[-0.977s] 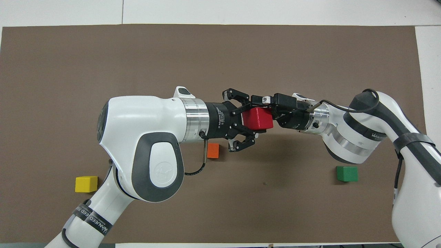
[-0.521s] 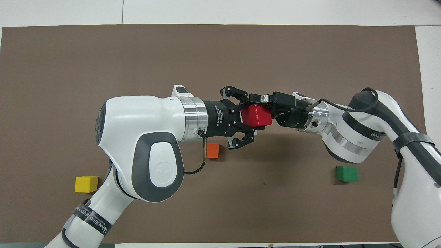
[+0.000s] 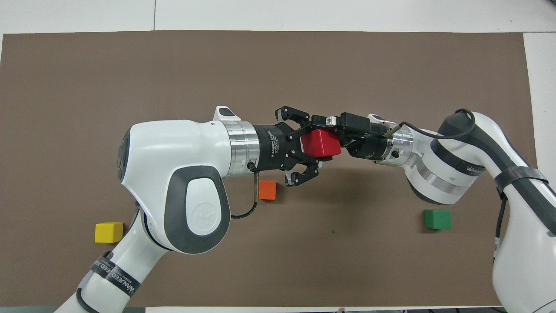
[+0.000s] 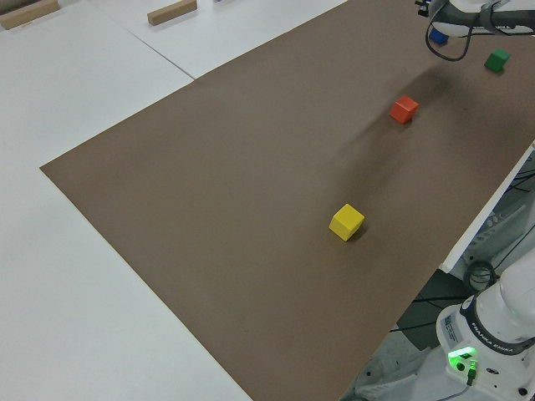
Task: Transfer red block to right arm and stack on blue block
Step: 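Close the right gripper on the red cube held by the left gripper, then open the left gripper and release the red cube to the right gripper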
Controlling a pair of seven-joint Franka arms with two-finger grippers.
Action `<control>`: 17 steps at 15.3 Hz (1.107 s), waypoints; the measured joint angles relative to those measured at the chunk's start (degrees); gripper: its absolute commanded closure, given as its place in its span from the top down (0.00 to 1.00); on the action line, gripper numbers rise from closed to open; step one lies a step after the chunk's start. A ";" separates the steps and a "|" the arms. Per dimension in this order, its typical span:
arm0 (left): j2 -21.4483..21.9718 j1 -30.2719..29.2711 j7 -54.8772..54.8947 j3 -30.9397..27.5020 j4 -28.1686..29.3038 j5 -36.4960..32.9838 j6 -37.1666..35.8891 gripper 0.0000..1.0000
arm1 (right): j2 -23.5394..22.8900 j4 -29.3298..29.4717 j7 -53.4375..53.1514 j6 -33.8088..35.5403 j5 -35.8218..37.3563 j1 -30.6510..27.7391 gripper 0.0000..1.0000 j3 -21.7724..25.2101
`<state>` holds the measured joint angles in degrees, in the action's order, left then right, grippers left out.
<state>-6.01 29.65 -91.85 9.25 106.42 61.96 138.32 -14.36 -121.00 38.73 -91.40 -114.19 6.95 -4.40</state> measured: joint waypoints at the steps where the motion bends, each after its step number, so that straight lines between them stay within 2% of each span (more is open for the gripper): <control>1: -0.06 0.00 0.00 0.02 0.05 0.00 0.12 0.00 | -0.12 -0.01 0.00 0.09 0.00 0.00 1.00 0.00; 5: -0.13 0.02 0.00 0.12 0.21 0.00 0.74 0.00 | -0.34 -0.06 0.00 0.67 0.71 -0.15 1.00 0.06; 10: -0.26 0.03 0.00 0.25 0.47 0.00 1.27 0.00 | -0.36 -0.47 0.00 3.22 5.54 -2.99 1.00 0.19; 17: -0.26 0.03 0.00 0.23 0.47 0.00 2.56 0.00 | -0.38 -0.87 0.00 3.84 5.82 -3.50 1.00 0.08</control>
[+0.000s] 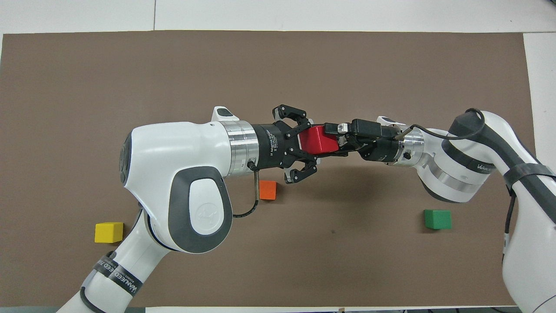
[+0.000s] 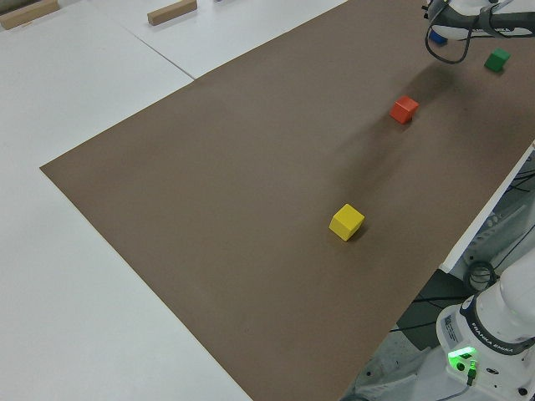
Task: Transfer red block to right arm and stack on blue block
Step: 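Open the left gripper and release the red cube to the right gripper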
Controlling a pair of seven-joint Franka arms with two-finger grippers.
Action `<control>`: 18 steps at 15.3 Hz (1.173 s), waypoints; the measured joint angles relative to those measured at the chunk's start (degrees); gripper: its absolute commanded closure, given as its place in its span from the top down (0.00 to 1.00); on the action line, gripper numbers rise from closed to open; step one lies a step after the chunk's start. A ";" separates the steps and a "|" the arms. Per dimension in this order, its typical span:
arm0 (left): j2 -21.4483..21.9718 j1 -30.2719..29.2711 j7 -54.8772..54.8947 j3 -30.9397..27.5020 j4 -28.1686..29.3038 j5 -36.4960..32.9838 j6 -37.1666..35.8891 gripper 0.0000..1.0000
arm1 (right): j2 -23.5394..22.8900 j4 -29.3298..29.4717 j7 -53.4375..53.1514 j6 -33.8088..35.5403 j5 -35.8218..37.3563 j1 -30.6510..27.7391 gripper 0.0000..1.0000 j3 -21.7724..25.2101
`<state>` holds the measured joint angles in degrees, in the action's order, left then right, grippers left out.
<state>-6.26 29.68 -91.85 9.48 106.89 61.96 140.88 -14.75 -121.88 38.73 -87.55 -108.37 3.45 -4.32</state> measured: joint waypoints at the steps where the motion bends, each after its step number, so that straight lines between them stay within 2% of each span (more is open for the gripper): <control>1: 0.00 0.00 0.00 0.01 0.00 0.00 0.15 0.00 | 0.00 0.00 0.00 0.00 0.00 0.03 1.00 -0.04; 4: 0.00 0.00 0.00 -0.01 0.11 0.00 0.37 0.00 | 0.01 0.04 0.00 -0.05 -0.03 0.09 0.82 -0.02; 6: -0.02 0.01 0.00 0.02 0.23 0.00 0.50 0.00 | -0.01 0.07 0.00 -0.11 -0.01 0.09 0.55 0.01; 10: -0.02 -0.01 -0.24 -0.20 0.68 0.35 0.86 0.00 | -0.02 0.40 0.04 -0.07 -0.07 -0.08 0.09 0.20; 11: -0.02 -0.01 -0.25 -0.20 0.68 0.35 0.88 0.00 | -0.02 0.41 0.04 -0.07 -0.07 -0.08 0.00 0.20; 17: -0.02 -0.01 -0.27 -0.16 0.68 0.36 1.04 0.00 | -0.02 0.46 0.03 -0.11 -0.07 -0.08 0.00 0.21; 18: -0.02 -0.01 -0.27 -0.15 0.68 0.36 1.07 0.79 | -0.02 0.46 0.03 -0.11 -0.07 -0.08 0.00 0.21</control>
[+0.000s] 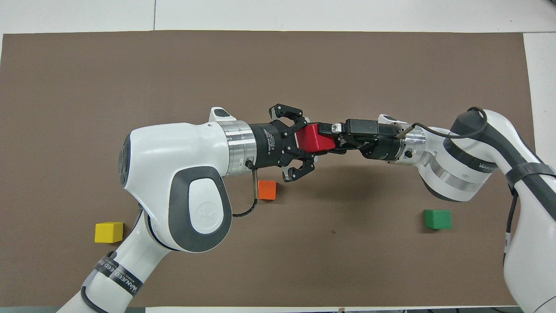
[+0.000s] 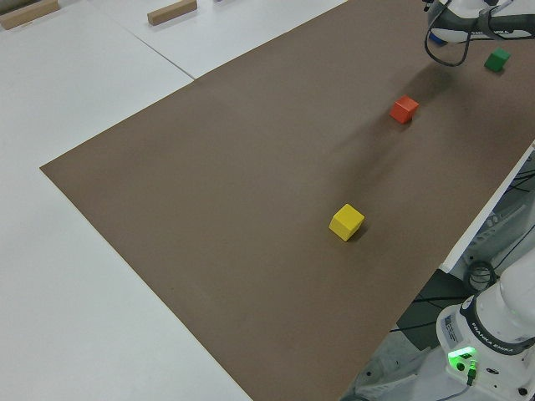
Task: Transfer red block to right arm and stack on blue block
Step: 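Open the left gripper and release the red cube to the right gripper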
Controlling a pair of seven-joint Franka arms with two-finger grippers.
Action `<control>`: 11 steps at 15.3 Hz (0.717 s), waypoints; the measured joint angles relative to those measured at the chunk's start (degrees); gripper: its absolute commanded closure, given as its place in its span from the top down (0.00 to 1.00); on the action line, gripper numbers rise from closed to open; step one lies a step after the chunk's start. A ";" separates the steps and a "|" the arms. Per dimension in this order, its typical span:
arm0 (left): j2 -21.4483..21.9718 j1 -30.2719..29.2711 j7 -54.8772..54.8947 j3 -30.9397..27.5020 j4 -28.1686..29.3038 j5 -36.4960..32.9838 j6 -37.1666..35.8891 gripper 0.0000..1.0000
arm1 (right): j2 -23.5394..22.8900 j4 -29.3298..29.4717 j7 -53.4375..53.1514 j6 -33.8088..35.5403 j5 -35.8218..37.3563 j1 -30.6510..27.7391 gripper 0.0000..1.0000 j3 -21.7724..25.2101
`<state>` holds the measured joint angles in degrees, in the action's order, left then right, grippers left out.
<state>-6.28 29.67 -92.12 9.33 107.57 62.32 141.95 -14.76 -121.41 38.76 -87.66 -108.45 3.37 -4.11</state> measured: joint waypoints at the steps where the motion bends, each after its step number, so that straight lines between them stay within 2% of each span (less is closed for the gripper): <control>1: 0.00 0.01 -0.01 0.02 0.00 0.00 0.05 1.00 | 0.00 0.01 0.00 0.00 0.00 0.00 0.00 0.01; 11: 0.03 1.45 0.26 0.29 -0.05 -0.02 1.85 1.00 | 0.01 0.20 -1.32 -3.92 0.12 1.42 0.00 -0.29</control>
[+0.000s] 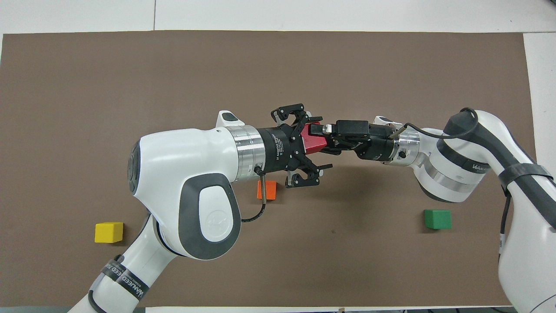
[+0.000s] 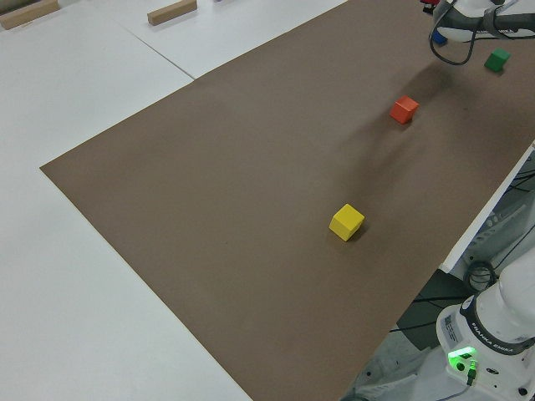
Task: Transfer red block to right arm and stack on blue block
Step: 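Open the left gripper and release the red cube to the right gripper, then carry the red cube with the right gripper toward the blue cube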
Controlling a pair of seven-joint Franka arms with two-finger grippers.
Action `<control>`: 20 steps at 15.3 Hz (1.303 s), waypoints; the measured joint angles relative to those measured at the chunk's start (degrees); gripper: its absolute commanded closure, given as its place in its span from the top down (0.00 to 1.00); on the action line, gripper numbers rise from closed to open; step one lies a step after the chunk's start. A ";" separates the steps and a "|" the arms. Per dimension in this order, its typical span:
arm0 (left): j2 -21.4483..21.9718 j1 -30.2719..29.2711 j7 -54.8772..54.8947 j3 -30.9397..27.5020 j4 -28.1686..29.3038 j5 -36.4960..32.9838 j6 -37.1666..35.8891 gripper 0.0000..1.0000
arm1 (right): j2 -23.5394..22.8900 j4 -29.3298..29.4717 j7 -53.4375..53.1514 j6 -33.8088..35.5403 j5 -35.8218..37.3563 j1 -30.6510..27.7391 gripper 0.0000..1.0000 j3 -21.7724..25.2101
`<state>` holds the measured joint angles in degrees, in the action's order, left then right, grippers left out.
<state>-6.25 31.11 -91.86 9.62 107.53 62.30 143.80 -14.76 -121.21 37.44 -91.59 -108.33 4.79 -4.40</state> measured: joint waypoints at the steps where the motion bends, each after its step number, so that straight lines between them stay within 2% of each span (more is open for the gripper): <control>1: 0.00 0.00 0.00 -0.03 -0.01 0.00 0.09 1.00 | 0.14 0.13 -0.73 -0.74 0.00 0.12 0.00 -0.02; 6: 1.50 -2.17 0.67 -0.62 0.52 -0.02 -1.93 1.00 | 2.43 0.81 -4.29 -5.72 0.48 1.17 0.00 -0.11; 9: 6.01 -8.46 4.78 -0.87 2.62 -0.03 -12.06 1.00 | 3.73 1.60 -6.46 -8.57 2.32 1.71 0.00 -0.11; 12: 10.88 -17.86 9.25 -1.31 4.84 -0.74 -25.17 1.00 | 4.40 1.81 -6.97 -9.01 3.63 1.78 0.00 -0.09; 15: 12.23 -24.75 12.34 -1.59 5.76 -9.56 -30.49 1.00 | 4.75 1.96 -8.44 -9.68 7.28 1.69 0.00 0.04; 18: 12.12 -25.47 12.66 -1.47 6.01 -20.94 -30.21 1.00 | 7.53 2.50 -14.15 -12.89 17.02 1.19 0.00 0.49; 20: 12.05 -26.13 12.52 -1.51 6.21 -29.40 -27.39 1.00 | 10.46 2.64 -18.11 -13.53 22.85 0.07 0.00 0.54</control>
<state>5.80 4.99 -79.35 8.11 113.74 32.89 116.41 -4.30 -118.57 19.33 -105.12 -85.48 4.86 -3.86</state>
